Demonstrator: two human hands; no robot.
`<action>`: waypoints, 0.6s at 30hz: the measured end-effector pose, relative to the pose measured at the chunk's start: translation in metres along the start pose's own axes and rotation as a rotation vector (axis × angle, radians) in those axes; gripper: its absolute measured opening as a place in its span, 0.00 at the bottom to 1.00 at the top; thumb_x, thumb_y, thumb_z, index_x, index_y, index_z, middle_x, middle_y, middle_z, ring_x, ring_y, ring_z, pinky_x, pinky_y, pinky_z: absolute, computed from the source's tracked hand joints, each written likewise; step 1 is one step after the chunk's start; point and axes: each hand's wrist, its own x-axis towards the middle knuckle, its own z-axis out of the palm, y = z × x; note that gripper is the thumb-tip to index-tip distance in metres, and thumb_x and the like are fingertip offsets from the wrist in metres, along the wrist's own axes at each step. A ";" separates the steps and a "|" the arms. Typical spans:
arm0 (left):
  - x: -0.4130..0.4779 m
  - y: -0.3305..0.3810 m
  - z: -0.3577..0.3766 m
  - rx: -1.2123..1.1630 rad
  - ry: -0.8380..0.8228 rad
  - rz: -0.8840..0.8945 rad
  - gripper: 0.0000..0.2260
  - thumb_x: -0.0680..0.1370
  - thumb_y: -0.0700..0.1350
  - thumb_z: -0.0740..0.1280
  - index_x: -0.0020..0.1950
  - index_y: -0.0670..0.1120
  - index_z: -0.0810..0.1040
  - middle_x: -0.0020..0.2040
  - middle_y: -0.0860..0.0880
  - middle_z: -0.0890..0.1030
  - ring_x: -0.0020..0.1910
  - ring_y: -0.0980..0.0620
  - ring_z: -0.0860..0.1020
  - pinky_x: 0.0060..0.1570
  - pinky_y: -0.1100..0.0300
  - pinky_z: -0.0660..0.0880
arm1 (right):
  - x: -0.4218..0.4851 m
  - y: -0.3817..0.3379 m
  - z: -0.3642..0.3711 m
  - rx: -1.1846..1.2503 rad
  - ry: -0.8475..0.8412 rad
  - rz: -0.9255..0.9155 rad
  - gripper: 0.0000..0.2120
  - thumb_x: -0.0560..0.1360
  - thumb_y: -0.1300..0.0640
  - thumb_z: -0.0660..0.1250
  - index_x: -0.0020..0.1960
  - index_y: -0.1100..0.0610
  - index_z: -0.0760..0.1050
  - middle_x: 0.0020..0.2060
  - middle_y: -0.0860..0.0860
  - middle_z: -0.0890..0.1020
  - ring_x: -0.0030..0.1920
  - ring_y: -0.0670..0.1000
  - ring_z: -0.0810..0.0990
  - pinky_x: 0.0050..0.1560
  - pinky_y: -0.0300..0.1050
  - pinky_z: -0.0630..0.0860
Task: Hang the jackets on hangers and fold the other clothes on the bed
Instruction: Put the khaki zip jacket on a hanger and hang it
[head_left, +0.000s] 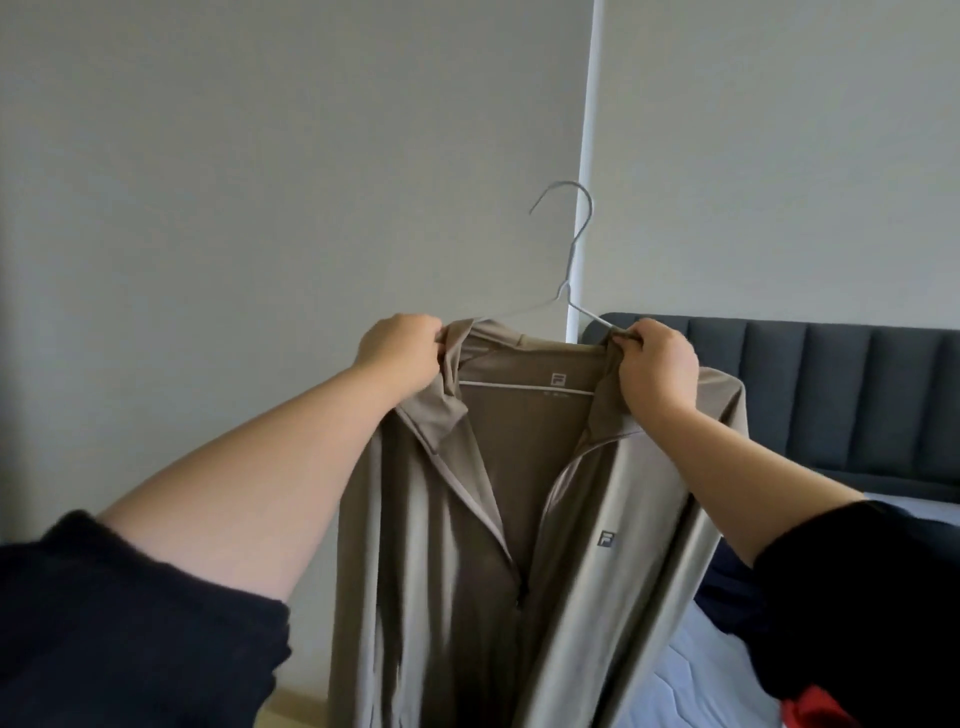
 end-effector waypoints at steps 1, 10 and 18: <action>0.003 0.007 -0.007 0.051 0.069 0.027 0.06 0.77 0.41 0.60 0.40 0.46 0.73 0.47 0.42 0.79 0.48 0.39 0.77 0.39 0.56 0.66 | 0.007 -0.004 -0.007 0.003 0.024 0.009 0.10 0.77 0.62 0.58 0.46 0.63 0.77 0.42 0.59 0.80 0.45 0.61 0.75 0.46 0.52 0.72; 0.035 0.072 -0.082 0.118 0.376 0.167 0.06 0.75 0.38 0.62 0.50 0.42 0.76 0.48 0.39 0.80 0.47 0.37 0.78 0.39 0.55 0.65 | 0.065 -0.035 -0.105 -0.082 0.286 -0.063 0.10 0.75 0.65 0.58 0.50 0.61 0.77 0.49 0.59 0.81 0.53 0.60 0.74 0.51 0.50 0.67; 0.035 0.138 -0.101 -0.026 0.440 0.268 0.05 0.77 0.39 0.61 0.50 0.41 0.76 0.48 0.40 0.80 0.47 0.37 0.77 0.38 0.55 0.65 | 0.085 -0.021 -0.179 -0.227 0.492 -0.098 0.12 0.73 0.66 0.58 0.52 0.60 0.78 0.51 0.58 0.81 0.55 0.60 0.73 0.52 0.49 0.64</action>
